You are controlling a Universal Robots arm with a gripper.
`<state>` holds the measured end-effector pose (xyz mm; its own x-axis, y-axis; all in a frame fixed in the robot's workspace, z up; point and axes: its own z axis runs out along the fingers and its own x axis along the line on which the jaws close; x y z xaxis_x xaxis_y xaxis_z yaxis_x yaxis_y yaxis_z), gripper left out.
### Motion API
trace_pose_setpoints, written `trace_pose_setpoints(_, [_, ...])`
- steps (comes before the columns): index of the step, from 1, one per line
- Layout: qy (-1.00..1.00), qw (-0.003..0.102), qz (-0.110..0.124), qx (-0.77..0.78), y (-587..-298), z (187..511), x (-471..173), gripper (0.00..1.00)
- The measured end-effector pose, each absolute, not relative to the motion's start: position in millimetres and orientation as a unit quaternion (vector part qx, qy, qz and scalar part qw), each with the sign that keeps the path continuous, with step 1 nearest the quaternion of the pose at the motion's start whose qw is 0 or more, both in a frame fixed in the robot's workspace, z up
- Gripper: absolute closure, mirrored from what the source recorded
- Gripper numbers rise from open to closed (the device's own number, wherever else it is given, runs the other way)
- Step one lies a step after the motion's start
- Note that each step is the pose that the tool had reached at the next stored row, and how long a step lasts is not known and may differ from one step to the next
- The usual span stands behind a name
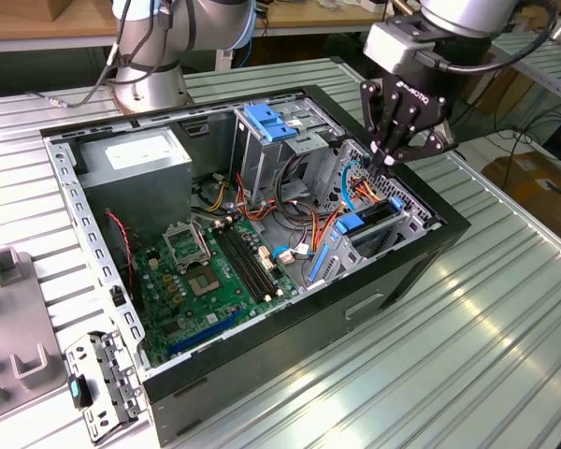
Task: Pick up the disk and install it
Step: 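Insert the second disk wire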
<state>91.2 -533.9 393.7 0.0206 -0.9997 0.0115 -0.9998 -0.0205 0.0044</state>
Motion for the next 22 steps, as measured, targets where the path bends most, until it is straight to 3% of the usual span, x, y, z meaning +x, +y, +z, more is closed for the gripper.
trace_pose_setpoints(13, [-0.7, 0.024, 0.012, 0.714, -490.2, 394.9, 94.1, 0.89])
trace_pose_setpoints(19, [-0.699, 0.029, 0.016, 0.714, -484.0, 388.0, 94.0, 0.89])
trace_pose_setpoints(22, [-0.699, 0.042, 0.029, 0.713, -483.5, 388.0, 94.0, 0.89])
